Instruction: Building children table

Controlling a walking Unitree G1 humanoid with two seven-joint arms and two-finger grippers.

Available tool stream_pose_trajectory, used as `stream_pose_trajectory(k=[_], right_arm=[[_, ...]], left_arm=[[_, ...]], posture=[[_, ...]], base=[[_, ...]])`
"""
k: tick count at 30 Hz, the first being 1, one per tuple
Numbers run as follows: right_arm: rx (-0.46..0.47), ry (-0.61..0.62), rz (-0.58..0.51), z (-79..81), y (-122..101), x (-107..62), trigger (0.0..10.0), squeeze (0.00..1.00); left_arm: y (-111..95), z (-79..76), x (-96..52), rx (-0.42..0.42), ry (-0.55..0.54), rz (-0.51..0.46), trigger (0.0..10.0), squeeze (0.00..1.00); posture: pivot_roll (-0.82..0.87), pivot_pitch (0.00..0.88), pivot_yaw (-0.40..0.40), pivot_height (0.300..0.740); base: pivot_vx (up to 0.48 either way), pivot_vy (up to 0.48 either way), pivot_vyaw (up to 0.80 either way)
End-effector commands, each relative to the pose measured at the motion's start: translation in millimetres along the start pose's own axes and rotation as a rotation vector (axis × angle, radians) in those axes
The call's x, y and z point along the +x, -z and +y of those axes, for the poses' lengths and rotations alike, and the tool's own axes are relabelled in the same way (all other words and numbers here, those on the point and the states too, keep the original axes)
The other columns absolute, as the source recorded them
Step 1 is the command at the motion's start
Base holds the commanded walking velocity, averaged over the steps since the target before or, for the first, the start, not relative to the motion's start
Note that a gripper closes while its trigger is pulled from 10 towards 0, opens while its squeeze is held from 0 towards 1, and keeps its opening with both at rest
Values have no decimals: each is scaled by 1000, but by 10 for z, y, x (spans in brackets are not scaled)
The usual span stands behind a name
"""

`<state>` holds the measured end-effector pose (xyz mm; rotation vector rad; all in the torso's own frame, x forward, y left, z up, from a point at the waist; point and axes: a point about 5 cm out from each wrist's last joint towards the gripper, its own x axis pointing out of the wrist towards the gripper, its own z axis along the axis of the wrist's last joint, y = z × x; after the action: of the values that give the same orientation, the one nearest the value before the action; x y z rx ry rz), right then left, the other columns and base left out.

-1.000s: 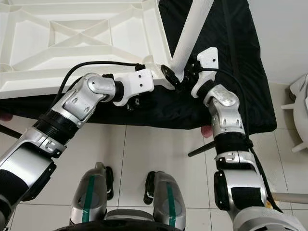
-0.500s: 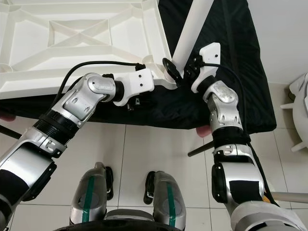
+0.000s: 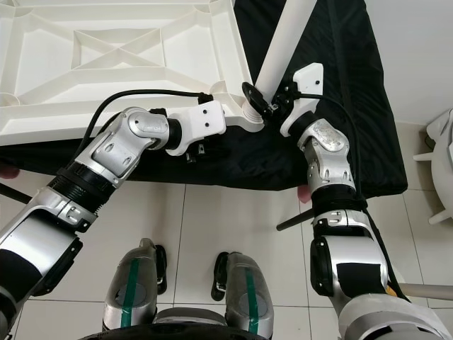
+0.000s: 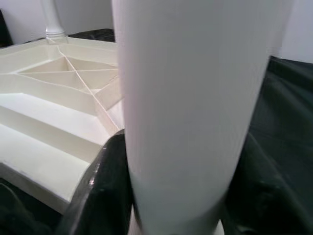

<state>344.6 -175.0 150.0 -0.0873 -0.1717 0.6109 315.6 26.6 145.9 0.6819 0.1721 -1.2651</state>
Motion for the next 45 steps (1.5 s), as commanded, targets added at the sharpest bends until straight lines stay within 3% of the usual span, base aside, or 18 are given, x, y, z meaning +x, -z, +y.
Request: stream_pose_trajectory(k=[1,7,8,11,12,21,23,33,37,42,45], right_arm=[[8,7,-6,-22,10,-30,0,0],[2,2,-4,-16,33,-55,0,0],[0,10,7,-21,42,-57,6000,0],[-2,14,14,-23,48,-57,6000,0],[3,22,18,-23,52,-54,10000,0],[19,96,19,66,92,-49,10000,0],[33,166,5,114,114,-56,10000,0],[36,178,2,119,115,-57,10000,0],[88,456,-49,303,111,-4,10000,0],[108,584,-36,423,137,58,10000,0],[115,588,-30,527,135,113,10000,0]], left_arm=[[-8,-18,1,9,29,-3,10000,0],[-5,-19,0,9,32,-2,10000,0],[-6,-20,0,9,33,-2,10000,0],[-6,-21,0,8,33,-2,10000,0],[-7,-23,0,9,34,-2,10000,0],[-11,-40,3,13,38,-4,10000,0],[-9,-44,4,14,39,-3,10000,0],[-9,-45,5,14,39,-3,10000,0],[-20,-54,20,16,45,-7,10000,0],[-22,-63,30,13,46,-10,10000,0],[-28,-58,31,10,41,-12,10000,0]], posture=[[28,39,-49,740],[28,39,-48,740],[28,40,-49,740],[28,40,-49,740],[28,37,-50,740],[30,30,-55,740],[31,26,-55,740],[31,26,-55,740],[27,28,-56,740],[27,33,-61,740],[28,37,-64,740]], base=[[0,0,0],[0,0,0],[0,0,0],[0,0,0],[0,0,0],[0,0,0],[0,0,0],[0,0,0],[0,0,0],[0,0,0],[0,0,0]])
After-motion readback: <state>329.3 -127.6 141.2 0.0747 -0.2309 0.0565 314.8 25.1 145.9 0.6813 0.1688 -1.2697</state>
